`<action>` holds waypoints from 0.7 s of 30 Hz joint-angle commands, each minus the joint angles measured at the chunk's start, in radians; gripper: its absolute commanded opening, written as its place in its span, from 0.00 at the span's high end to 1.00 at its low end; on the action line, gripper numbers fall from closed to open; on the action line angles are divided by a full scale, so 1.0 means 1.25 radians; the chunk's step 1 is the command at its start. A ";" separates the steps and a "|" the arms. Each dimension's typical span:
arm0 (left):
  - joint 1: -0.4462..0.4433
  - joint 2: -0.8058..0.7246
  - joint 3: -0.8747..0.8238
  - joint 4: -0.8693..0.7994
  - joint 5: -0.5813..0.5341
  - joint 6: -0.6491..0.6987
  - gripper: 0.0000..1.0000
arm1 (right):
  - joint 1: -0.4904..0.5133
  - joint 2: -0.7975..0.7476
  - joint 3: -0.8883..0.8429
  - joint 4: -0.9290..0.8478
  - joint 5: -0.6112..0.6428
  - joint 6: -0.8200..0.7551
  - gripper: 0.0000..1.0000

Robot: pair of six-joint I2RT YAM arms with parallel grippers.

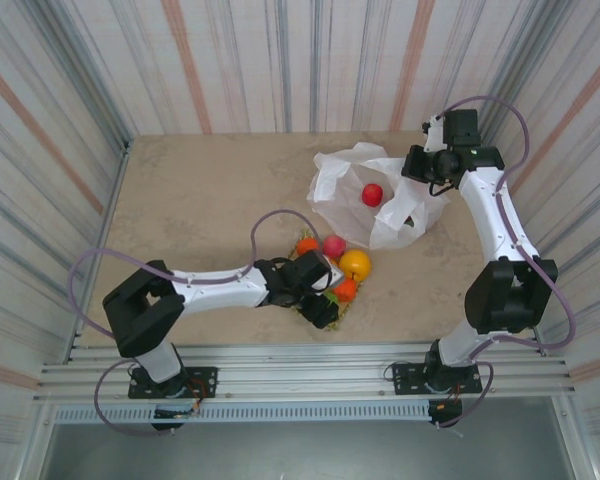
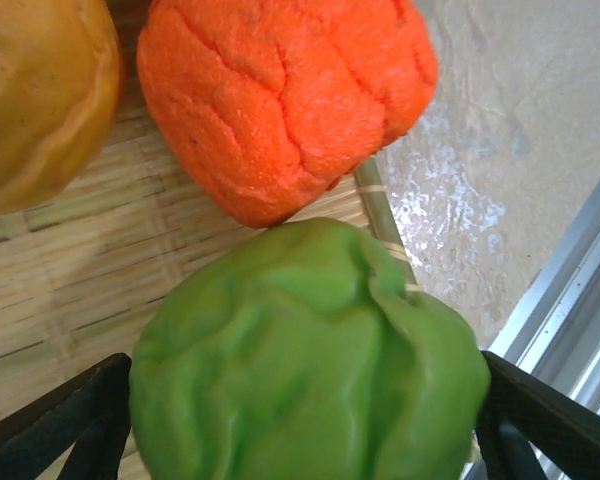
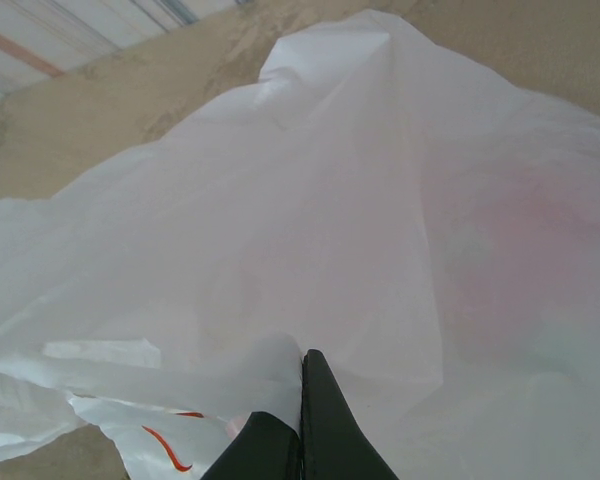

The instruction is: Place the fruits into the plastic bag

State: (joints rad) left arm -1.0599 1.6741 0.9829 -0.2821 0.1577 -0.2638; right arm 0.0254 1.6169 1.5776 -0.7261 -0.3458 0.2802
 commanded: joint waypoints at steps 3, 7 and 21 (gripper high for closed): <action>-0.001 0.012 0.015 0.020 -0.002 -0.030 0.21 | -0.004 -0.006 -0.003 0.003 -0.017 -0.010 1.00; -0.001 -0.013 0.008 0.009 -0.017 -0.026 0.28 | -0.004 -0.004 -0.003 0.002 -0.017 -0.011 1.00; -0.001 -0.207 0.014 0.070 -0.102 0.064 0.37 | -0.007 -0.005 0.003 -0.004 -0.015 -0.014 1.00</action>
State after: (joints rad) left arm -1.0599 1.4143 0.9569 -0.2420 0.0879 -0.2451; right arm 0.0254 1.6169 1.5772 -0.7261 -0.3500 0.2798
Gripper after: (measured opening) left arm 0.735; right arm 0.045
